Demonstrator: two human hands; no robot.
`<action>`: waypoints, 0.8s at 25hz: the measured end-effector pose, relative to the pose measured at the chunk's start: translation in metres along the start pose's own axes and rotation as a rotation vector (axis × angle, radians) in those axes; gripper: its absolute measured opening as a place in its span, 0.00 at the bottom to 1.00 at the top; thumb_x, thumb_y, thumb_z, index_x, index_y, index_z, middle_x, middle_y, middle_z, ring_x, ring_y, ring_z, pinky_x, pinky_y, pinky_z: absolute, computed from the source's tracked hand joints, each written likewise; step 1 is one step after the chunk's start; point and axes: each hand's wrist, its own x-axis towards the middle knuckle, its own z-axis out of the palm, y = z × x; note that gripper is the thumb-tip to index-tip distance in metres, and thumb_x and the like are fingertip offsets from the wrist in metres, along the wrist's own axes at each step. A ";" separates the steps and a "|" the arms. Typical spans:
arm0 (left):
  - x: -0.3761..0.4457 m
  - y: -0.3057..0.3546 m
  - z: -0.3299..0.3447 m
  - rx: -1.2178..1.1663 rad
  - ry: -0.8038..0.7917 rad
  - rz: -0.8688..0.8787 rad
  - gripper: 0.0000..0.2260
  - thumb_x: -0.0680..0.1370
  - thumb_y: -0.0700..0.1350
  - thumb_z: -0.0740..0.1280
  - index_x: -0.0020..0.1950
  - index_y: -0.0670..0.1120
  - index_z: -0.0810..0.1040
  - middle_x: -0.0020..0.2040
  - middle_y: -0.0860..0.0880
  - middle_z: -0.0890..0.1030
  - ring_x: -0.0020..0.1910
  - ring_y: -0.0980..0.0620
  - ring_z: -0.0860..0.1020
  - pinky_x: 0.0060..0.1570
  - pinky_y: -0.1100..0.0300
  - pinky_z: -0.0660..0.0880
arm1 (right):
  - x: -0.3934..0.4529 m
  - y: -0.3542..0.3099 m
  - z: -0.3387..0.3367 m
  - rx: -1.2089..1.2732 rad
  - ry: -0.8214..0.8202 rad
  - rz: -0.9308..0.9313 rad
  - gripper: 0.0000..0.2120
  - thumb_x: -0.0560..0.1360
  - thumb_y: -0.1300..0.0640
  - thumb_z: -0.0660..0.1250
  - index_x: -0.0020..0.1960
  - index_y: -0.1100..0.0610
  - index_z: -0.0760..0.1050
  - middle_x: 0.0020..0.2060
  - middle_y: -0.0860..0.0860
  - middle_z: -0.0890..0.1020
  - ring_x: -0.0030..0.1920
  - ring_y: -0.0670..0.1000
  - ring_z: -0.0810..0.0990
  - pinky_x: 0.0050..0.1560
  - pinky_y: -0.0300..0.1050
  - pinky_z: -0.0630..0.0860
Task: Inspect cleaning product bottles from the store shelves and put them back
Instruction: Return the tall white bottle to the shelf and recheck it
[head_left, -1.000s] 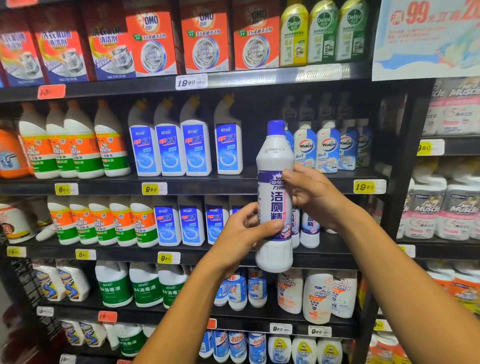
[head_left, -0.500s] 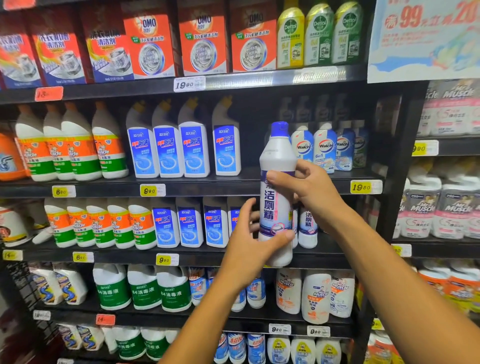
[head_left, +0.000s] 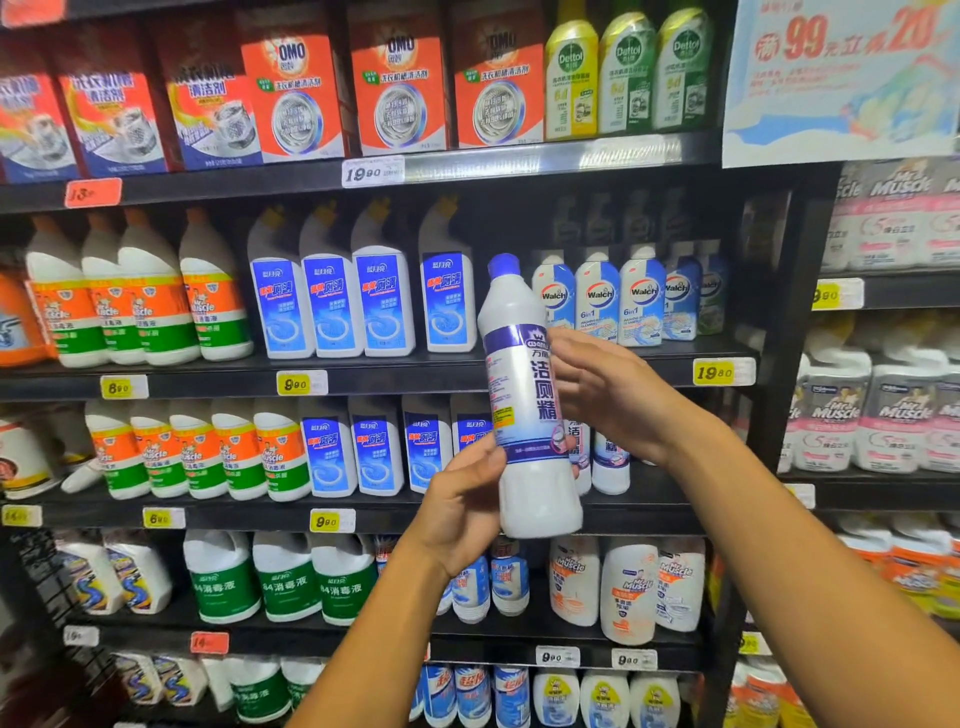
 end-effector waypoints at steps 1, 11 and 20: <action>0.000 0.000 -0.002 -0.045 -0.011 -0.015 0.34 0.63 0.48 0.81 0.66 0.36 0.77 0.65 0.32 0.76 0.60 0.35 0.76 0.64 0.40 0.73 | 0.000 0.000 0.001 0.000 0.004 0.006 0.25 0.76 0.48 0.67 0.66 0.63 0.73 0.55 0.57 0.81 0.53 0.55 0.80 0.52 0.46 0.79; 0.002 0.004 0.009 0.442 0.179 -0.051 0.27 0.65 0.53 0.76 0.62 0.45 0.78 0.58 0.42 0.84 0.56 0.45 0.82 0.58 0.47 0.78 | -0.004 0.000 0.011 -0.150 0.136 -0.136 0.16 0.72 0.57 0.75 0.59 0.57 0.80 0.49 0.52 0.87 0.48 0.51 0.86 0.41 0.41 0.81; 0.005 0.000 0.000 0.539 0.123 0.061 0.24 0.69 0.50 0.77 0.63 0.51 0.76 0.58 0.47 0.84 0.58 0.48 0.82 0.54 0.58 0.78 | -0.009 0.006 0.007 -0.187 0.108 -0.211 0.19 0.67 0.54 0.75 0.57 0.55 0.80 0.51 0.53 0.86 0.50 0.47 0.85 0.42 0.37 0.79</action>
